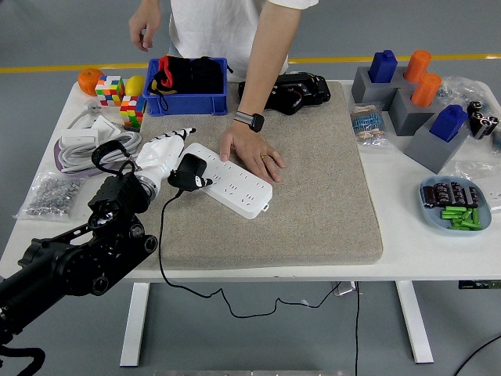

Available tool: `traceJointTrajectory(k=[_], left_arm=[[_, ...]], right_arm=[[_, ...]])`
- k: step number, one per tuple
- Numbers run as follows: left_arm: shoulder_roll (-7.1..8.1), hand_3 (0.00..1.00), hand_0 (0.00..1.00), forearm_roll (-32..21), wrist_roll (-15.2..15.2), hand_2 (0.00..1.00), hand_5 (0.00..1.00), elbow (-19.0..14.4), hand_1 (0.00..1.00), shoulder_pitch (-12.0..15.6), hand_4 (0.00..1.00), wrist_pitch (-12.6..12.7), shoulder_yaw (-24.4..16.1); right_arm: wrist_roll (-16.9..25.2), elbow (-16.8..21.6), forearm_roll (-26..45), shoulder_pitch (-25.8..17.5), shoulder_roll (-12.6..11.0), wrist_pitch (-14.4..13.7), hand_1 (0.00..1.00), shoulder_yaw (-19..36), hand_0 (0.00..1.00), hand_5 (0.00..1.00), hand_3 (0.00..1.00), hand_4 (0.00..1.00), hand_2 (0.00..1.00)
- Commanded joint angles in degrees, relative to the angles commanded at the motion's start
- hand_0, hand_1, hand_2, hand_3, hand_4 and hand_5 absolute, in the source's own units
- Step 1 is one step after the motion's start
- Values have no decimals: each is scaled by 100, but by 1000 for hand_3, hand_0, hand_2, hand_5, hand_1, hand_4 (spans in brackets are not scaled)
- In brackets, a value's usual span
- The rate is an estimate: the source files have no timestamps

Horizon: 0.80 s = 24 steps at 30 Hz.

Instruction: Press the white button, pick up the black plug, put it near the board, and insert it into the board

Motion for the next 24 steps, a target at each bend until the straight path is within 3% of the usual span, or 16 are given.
traceJointTrajectory(k=[5,8,9,14,15,24], left_arm=[[292,998,998,-79,-221,998,583,-651,998,264,998,150,-40],[551,998,998,-66,-377,998,583,-998,998,511,998,221,26],[624,913,979,-50,-404,949,598,-1065,994,580,954,222,53],[923,913,979,-29,-481,949,598,-1123,994,878,954,159,195],[948,867,978,-33,-485,909,632,-1096,984,911,839,147,207],[931,851,978,-50,-514,897,621,-990,981,901,809,139,300]], right_arm=[[-2,-4,-8,-3,-9,3,628,2,693,342,578,690,642],[0,-1,-12,-6,-11,1,628,10,693,342,578,690,642],[2,0,-11,-8,-10,0,628,15,692,342,578,690,642],[9,-2,-10,-22,-11,-6,628,26,692,342,578,690,642],[11,-3,-10,-24,-11,-7,627,23,692,339,578,689,643],[53,14,8,2,-19,-35,626,-10,692,339,578,689,642]])
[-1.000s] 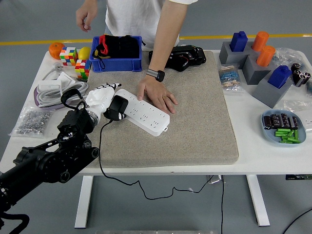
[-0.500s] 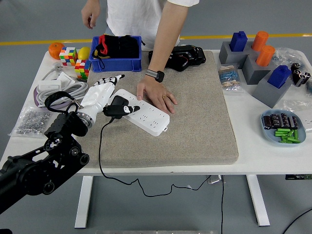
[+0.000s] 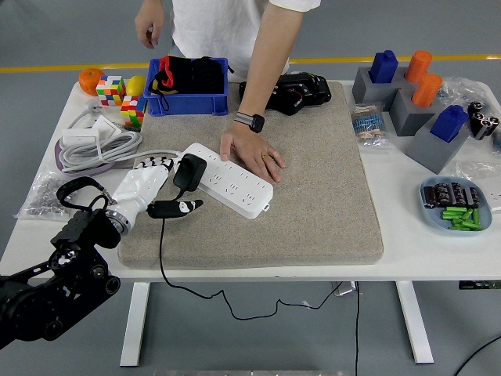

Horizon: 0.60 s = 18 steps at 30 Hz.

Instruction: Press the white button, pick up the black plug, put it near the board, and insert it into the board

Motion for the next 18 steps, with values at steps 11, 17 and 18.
traceJointTrajectory(k=[11,17,18], left_arm=[[-144,834,970,-41,35,884,607,201,970,-247,806,-24,135],[-248,826,963,-181,50,878,606,508,963,-433,806,-70,225],[-266,826,963,-210,55,878,606,569,963,-462,806,-82,242]], right_arm=[[6,-21,11,-23,-2,-4,623,-40,691,338,578,688,641],[8,-10,14,-19,-4,-4,623,-46,690,336,578,687,640],[8,-9,14,-21,-4,-4,623,-43,690,336,578,687,640]])
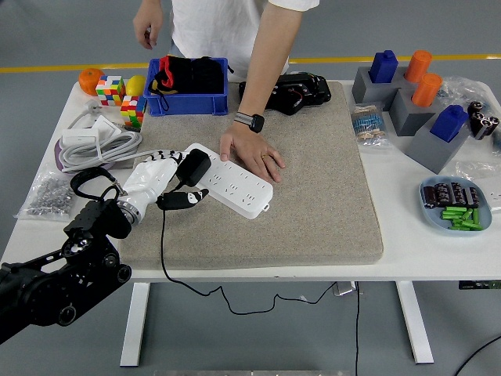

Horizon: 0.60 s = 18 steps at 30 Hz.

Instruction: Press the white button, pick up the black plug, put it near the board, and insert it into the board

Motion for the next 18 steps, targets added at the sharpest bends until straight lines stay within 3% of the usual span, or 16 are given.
traceJointTrajectory(k=[7,18], left_arm=[[-75,824,957,-79,-8,875,605,212,956,-123,807,-23,71],[-111,805,942,-70,0,861,597,128,933,-113,803,-11,221]], right_arm=[[-4,-9,2,3,7,3,623,13,689,335,577,686,640],[-2,-8,-1,2,10,0,622,28,689,335,576,685,639]])
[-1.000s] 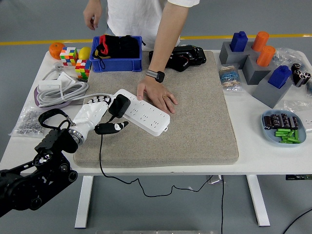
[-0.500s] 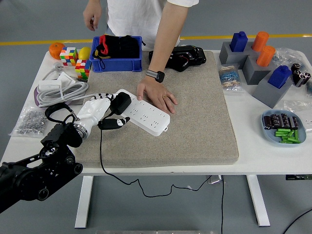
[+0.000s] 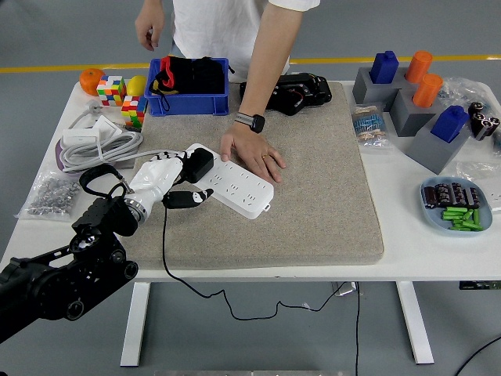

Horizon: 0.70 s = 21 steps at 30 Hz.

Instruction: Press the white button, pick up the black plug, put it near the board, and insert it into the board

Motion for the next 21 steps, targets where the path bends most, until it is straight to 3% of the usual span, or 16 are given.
traceJointTrajectory(k=[14,17,21], left_arm=[[-6,803,924,-38,-37,859,591,125,924,83,799,23,19],[4,801,921,-39,-56,859,591,65,926,110,799,42,-66],[63,808,920,-2,-118,859,584,-283,928,163,796,105,-517]], right_arm=[[1,4,2,3,11,1,622,-3,689,333,575,682,636],[2,4,-2,6,14,-1,621,8,689,332,575,682,637],[2,4,-1,2,11,-1,621,21,689,332,576,681,636]])
